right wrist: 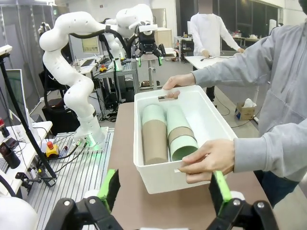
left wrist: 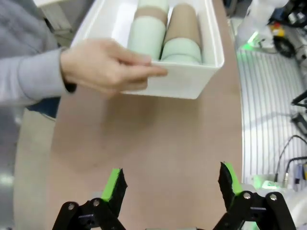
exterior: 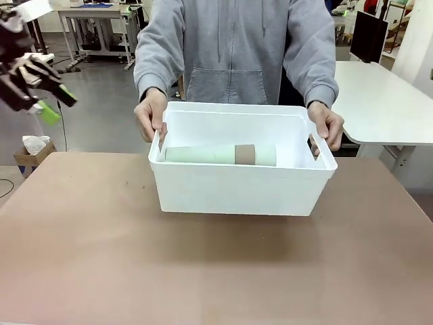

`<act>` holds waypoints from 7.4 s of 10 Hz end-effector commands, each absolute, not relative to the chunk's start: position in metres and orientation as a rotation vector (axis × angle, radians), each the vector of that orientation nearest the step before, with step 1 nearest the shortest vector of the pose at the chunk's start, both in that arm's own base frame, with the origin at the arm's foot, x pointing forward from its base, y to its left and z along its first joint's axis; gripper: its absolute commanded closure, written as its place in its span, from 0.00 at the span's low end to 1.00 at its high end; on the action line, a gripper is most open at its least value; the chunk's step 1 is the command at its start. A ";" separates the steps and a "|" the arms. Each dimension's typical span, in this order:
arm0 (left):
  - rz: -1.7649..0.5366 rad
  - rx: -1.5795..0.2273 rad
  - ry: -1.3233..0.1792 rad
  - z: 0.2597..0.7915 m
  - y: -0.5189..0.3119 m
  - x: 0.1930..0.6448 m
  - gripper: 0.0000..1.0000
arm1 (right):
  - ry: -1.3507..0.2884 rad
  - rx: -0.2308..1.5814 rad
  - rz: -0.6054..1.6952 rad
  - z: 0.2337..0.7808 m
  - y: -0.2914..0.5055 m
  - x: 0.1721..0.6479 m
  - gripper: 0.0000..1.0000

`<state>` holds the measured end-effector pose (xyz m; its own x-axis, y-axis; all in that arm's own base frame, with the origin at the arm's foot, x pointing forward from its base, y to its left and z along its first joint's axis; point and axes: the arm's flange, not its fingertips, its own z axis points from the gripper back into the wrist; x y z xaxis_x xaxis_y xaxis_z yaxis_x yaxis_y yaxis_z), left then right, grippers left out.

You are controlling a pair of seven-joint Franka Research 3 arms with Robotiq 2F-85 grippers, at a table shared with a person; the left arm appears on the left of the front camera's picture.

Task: Stack the cups and store them in the basket.
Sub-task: Place the stack of Reusable plastic cups into the Pantry Basket.

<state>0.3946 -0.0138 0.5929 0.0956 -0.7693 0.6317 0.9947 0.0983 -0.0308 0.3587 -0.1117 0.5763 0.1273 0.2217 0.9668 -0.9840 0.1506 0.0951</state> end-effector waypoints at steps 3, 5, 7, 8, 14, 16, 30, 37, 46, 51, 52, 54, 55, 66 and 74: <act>-1.460 -0.597 -0.585 0.572 0.011 0.381 0.00 | -1.031 1.002 1.124 0.580 -0.112 0.359 0.00; -1.481 -0.634 -0.685 0.568 0.023 0.372 0.00 | -1.031 1.002 1.124 0.580 -0.112 0.359 0.00; -1.440 -0.680 -0.824 0.567 0.043 0.364 0.00 | -1.031 1.002 1.124 0.580 -0.112 0.359 0.00; -1.461 -0.614 -0.665 0.572 0.022 0.378 0.00 | -1.031 1.002 1.124 0.580 -0.112 0.359 0.00; -1.461 -0.614 -0.665 0.572 0.022 0.378 0.00 | -1.031 1.002 1.124 0.580 -0.112 0.359 0.00; -1.461 -0.614 -0.665 0.572 0.022 0.378 0.00 | -1.031 1.002 1.124 0.580 -0.112 0.359 0.00; -1.461 -0.614 -0.665 0.572 0.022 0.378 0.00 | -1.031 1.002 1.124 0.580 -0.112 0.359 0.00; -1.461 -0.614 -0.665 0.572 0.022 0.378 0.00 | -1.031 1.002 1.124 0.580 -0.112 0.359 0.00; -1.461 -0.614 -0.665 0.572 0.022 0.378 0.00 | -1.031 1.002 1.124 0.580 -0.112 0.359 0.00; -1.461 -0.614 -0.665 0.572 0.022 0.378 0.00 | -1.031 1.002 1.124 0.580 -0.112 0.359 0.00; -1.461 -0.614 -0.665 0.572 0.022 0.378 0.00 | -1.031 1.002 1.124 0.580 -0.112 0.359 0.00; -1.461 -0.614 -0.665 0.572 0.022 0.378 0.00 | -1.031 1.002 1.124 0.580 -0.112 0.359 0.00; -1.461 -0.614 -0.665 0.572 0.022 0.378 0.00 | -1.031 1.002 1.124 0.580 -0.112 0.359 0.00; -1.461 -0.614 -0.665 0.572 0.022 0.378 0.00 | -1.031 1.002 1.124 0.580 -0.112 0.359 0.00; -1.461 -0.614 -0.665 0.572 0.022 0.378 0.00 | -1.031 1.002 1.124 0.580 -0.112 0.359 0.00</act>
<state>0.3788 0.0212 0.5701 -0.0120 -0.6682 0.7439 0.9991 0.0215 0.0354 0.3586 -0.1119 0.5765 0.1273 0.2217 0.9668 -0.9840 0.1510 0.0949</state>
